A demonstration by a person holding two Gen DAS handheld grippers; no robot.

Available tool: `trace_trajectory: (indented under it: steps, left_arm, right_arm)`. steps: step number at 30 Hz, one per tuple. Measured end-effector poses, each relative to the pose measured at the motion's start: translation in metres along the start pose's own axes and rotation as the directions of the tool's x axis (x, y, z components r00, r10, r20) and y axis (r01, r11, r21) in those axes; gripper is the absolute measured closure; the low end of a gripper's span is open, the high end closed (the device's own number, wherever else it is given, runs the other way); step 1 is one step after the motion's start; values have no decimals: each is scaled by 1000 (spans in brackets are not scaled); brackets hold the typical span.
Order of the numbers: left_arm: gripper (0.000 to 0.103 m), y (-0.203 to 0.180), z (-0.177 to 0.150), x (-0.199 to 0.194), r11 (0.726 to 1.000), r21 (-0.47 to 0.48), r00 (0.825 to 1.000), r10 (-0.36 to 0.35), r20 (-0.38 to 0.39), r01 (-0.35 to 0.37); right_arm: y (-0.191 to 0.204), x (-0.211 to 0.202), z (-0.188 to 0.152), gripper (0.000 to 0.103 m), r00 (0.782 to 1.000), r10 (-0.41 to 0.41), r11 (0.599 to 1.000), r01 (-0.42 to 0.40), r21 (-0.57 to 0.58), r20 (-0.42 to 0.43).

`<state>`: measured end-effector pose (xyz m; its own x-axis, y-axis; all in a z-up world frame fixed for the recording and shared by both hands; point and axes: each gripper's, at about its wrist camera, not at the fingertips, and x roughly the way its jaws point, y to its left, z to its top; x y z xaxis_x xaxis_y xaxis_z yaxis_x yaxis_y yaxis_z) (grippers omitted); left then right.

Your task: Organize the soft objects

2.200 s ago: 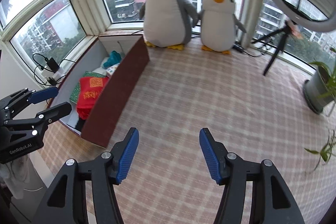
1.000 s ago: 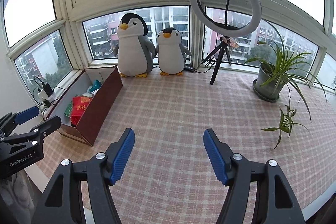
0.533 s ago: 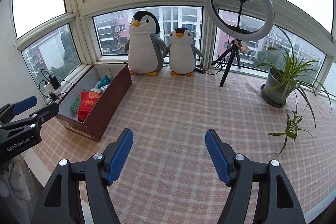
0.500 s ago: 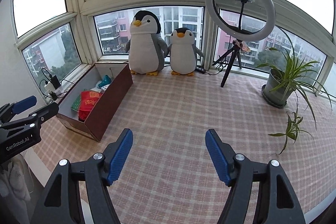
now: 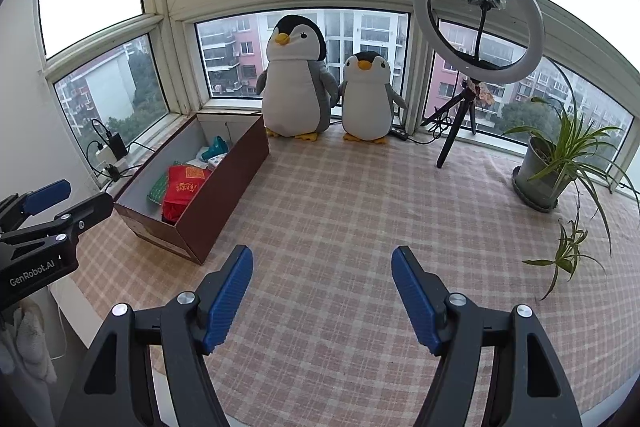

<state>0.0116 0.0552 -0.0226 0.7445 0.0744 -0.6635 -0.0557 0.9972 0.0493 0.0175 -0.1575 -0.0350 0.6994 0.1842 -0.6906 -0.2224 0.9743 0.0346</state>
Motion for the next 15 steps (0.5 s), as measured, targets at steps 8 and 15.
trace_trajectory:
  steps: [8,15]
  left_arm:
    - [23,0,-1,-3,1000,3,1000,-3,3,3]
    - [23,0,-1,-4,1000,1,1000,-5,1,5]
  right_arm:
    - [1,-4,-2,35,1000,-9,1000,9,1,6]
    - [0,-3,-2,34,1000,-8,1000,8,1,4]
